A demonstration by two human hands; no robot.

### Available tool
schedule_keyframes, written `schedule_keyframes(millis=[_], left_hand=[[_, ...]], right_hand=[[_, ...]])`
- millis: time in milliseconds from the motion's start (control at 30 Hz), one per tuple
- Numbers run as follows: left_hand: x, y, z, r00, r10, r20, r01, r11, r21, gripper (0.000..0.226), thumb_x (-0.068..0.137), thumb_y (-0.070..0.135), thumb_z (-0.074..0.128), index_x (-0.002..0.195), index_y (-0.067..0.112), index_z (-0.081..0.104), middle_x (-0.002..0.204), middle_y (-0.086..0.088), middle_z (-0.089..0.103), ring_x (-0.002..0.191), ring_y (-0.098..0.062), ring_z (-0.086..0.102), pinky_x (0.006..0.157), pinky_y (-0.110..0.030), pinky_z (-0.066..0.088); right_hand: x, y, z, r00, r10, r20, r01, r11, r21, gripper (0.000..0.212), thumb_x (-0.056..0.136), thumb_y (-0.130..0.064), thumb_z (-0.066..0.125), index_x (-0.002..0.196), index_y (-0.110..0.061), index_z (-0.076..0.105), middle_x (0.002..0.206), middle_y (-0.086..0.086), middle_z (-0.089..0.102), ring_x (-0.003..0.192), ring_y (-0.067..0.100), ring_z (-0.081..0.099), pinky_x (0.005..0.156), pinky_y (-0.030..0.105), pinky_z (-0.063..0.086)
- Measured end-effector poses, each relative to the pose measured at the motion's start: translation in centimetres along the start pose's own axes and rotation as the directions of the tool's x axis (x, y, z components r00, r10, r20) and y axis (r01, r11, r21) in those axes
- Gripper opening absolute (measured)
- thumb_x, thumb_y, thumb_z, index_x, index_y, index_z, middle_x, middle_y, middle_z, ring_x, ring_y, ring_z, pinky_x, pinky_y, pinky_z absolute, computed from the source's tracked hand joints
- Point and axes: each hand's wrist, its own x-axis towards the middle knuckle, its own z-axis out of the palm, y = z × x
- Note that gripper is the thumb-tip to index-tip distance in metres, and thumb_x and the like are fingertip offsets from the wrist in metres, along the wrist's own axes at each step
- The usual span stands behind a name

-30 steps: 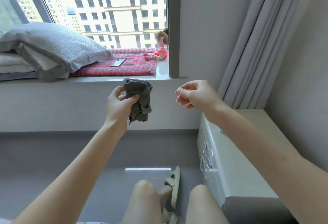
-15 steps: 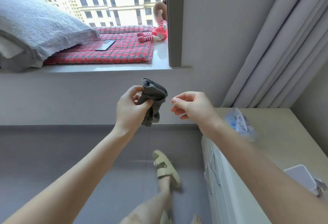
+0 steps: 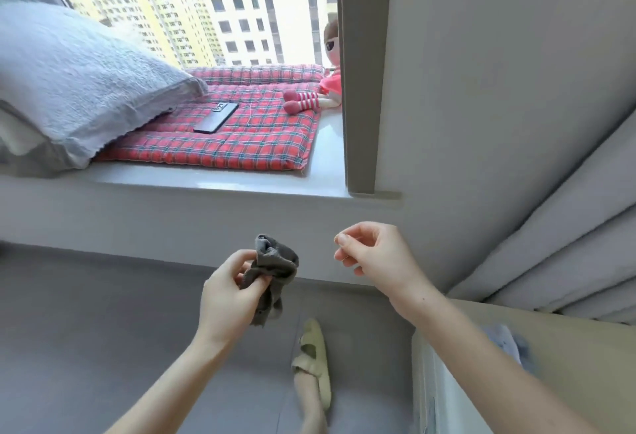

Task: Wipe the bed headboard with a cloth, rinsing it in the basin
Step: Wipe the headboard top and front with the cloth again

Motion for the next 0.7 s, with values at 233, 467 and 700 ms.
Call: schedule_keyframes(millis=[233, 467, 700], left_hand=[[2.6, 4.9, -7.7, 0.987, -0.098, -0.128, 0.085, 0.991, -0.102, 0.023, 0.082, 0.006, 0.064, 0.087, 0.028, 0.067, 0.074, 0.001, 0.07, 0.071, -0.019, 0.066, 0.067, -0.036, 0.051], [10.1, 10.4, -12.8, 0.958, -0.186, -0.218, 0.135, 0.964, -0.23, 0.025, 0.082, 0.004, 0.063, 0.091, 0.027, 0.066, 0.082, 0.002, 0.072, 0.079, -0.017, 0.068, 0.069, -0.029, 0.053], [23.6, 14.4, -16.6, 0.951, -0.234, -0.203, 0.178, 0.949, -0.261, 0.027, 0.079, 0.01, 0.066, 0.082, 0.037, 0.064, 0.078, 0.001, 0.07, 0.078, -0.02, 0.069, 0.067, -0.032, 0.055]], right_hand=[[3.8, -11.9, 2.7, 0.987, -0.025, 0.16, 0.053, 0.983, -0.177, 0.014, 0.091, -0.023, 0.056, 0.081, -0.02, 0.065, 0.078, 0.002, 0.07, 0.074, 0.012, 0.064, 0.067, 0.026, 0.052], [11.2, -23.2, 7.2, 0.945, -0.005, 0.327, 0.124, 0.931, -0.344, 0.016, 0.089, -0.022, 0.056, 0.08, -0.014, 0.066, 0.076, 0.003, 0.068, 0.07, 0.014, 0.064, 0.067, 0.031, 0.056], [23.5, -30.2, 13.2, 0.893, -0.074, 0.445, 0.316, 0.806, -0.5, 0.029, 0.091, -0.031, 0.053, 0.114, -0.016, 0.061, 0.109, 0.004, 0.066, 0.091, 0.02, 0.064, 0.08, 0.042, 0.056]])
